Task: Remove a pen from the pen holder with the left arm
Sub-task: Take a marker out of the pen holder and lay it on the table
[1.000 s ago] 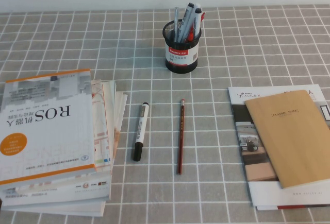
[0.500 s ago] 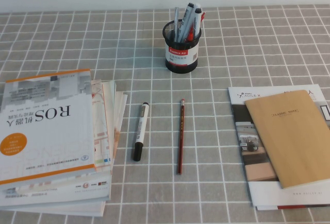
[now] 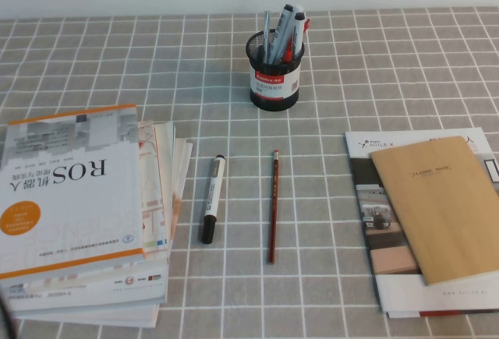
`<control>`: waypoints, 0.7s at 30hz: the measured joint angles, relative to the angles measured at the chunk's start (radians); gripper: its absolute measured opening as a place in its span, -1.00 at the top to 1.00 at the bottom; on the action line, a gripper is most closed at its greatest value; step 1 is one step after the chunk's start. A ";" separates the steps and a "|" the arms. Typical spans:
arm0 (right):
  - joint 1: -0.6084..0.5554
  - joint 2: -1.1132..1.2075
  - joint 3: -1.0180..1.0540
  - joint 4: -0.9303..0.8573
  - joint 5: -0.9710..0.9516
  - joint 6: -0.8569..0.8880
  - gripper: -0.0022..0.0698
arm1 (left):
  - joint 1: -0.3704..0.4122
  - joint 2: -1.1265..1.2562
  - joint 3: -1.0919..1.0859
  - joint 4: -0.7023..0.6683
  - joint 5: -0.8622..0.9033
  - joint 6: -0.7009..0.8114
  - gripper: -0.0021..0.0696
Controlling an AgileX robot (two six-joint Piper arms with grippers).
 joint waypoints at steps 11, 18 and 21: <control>0.000 0.000 0.000 0.000 0.000 0.000 0.97 | 0.000 0.588 -0.252 -0.386 0.037 0.546 0.95; 0.000 0.000 0.000 0.000 0.000 0.000 0.97 | -0.025 0.916 -0.453 -0.824 0.120 1.033 0.95; 0.000 0.000 0.000 0.000 0.000 0.000 0.97 | -0.082 1.046 -0.556 -0.919 0.129 1.220 0.89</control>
